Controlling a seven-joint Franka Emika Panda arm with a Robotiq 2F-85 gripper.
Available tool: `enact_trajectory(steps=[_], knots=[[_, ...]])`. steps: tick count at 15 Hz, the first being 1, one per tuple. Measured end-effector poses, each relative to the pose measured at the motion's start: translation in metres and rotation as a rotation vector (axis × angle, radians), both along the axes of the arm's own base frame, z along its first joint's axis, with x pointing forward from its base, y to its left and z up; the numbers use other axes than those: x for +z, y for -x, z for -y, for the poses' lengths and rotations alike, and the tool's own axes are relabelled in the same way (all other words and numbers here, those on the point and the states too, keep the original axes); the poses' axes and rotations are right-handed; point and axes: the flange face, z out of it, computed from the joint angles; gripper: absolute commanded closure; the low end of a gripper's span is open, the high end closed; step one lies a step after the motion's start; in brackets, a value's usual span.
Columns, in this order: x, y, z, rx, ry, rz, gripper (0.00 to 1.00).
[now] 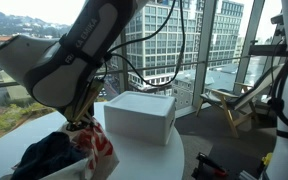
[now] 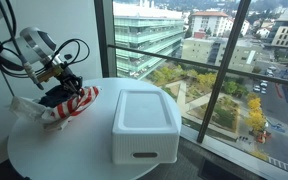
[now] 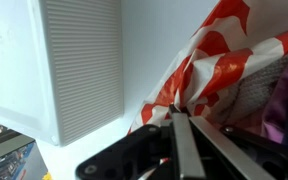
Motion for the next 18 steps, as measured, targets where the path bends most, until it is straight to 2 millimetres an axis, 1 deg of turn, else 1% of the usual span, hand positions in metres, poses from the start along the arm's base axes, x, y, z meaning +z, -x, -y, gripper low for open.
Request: enact_trajectory(steps=[1,2,3,5,10,11,12,14,15,16,18], knots=[[0.008,-0.003,0.0,-0.001,0.012,-0.002,1.0],[0.011,-0.004,0.002,0.0,0.029,-0.013,1.0],[0.009,-0.004,0.005,0.001,0.048,-0.032,1.0],[-0.008,-0.001,0.012,-0.003,0.096,-0.079,1.0],[-0.072,0.008,0.029,0.013,0.226,-0.187,1.0],[-0.082,0.009,0.032,0.017,0.246,-0.201,0.74],[-0.09,0.01,0.035,0.019,0.261,-0.214,0.72],[-0.098,0.011,0.04,0.019,0.279,-0.226,0.6],[-0.098,0.009,0.041,0.023,0.289,-0.221,0.5],[-0.095,0.007,0.041,0.029,0.298,-0.213,0.44],[-0.087,0.003,0.04,0.029,0.294,-0.201,0.28]])
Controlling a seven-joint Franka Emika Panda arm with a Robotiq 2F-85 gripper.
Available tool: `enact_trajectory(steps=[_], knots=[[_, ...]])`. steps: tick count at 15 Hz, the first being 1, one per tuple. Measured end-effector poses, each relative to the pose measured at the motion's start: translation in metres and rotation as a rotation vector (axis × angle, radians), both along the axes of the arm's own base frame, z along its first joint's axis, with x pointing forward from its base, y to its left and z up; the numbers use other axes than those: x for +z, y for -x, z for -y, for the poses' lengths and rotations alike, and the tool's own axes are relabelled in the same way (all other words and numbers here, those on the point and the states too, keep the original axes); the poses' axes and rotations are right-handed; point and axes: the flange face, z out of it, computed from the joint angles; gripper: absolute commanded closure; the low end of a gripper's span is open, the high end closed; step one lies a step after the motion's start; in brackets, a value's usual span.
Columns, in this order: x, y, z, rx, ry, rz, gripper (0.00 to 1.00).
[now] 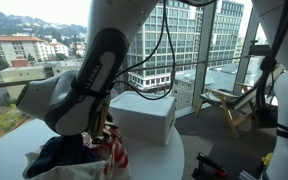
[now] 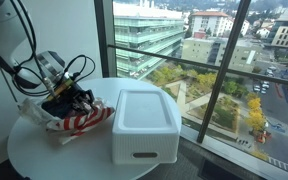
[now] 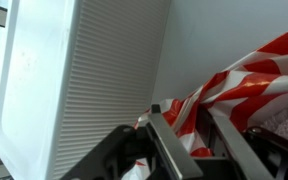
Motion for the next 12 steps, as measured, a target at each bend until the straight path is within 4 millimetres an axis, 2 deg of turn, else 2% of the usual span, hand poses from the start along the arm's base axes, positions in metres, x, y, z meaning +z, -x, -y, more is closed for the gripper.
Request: enact_trajectory(steps=[2,4,9,12], knots=[[0.018,-0.003,-0.006,-0.008,-0.046,-0.003,0.13],[0.047,-0.007,-0.016,-0.021,-0.128,-0.013,0.01],[0.133,-0.012,-0.039,-0.06,-0.422,-0.071,0.0],[0.159,-0.009,-0.05,-0.08,-0.582,-0.128,0.0]])
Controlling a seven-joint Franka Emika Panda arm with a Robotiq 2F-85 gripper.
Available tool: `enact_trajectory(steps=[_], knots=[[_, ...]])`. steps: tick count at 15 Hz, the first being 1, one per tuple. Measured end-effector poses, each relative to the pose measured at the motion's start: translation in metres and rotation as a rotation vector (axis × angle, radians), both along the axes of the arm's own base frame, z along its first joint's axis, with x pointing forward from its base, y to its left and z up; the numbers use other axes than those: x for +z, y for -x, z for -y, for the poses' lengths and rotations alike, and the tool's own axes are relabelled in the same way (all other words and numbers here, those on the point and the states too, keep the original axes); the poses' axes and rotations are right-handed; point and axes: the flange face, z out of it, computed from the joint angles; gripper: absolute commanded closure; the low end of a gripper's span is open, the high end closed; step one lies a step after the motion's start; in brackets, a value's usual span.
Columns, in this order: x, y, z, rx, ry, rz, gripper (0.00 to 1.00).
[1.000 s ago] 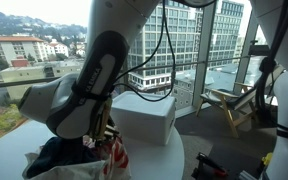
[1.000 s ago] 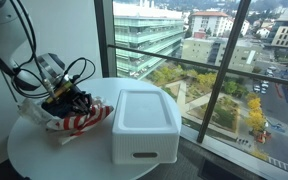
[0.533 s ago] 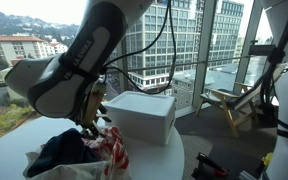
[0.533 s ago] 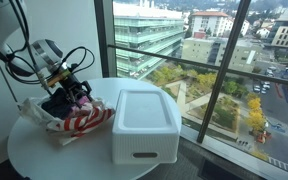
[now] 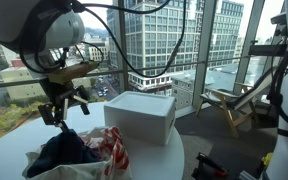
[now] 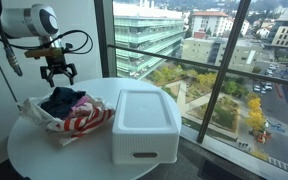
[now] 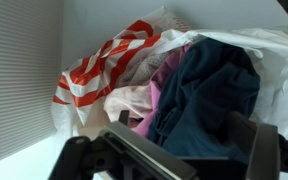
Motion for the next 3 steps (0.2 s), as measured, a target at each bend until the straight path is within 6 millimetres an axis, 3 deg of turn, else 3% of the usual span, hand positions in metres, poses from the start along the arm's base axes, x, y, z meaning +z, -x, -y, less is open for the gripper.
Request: enact_trajectory(steps=[3], knots=[[0.0098,0.0061,-0.0103,0.008,-0.083,-0.033,0.0]])
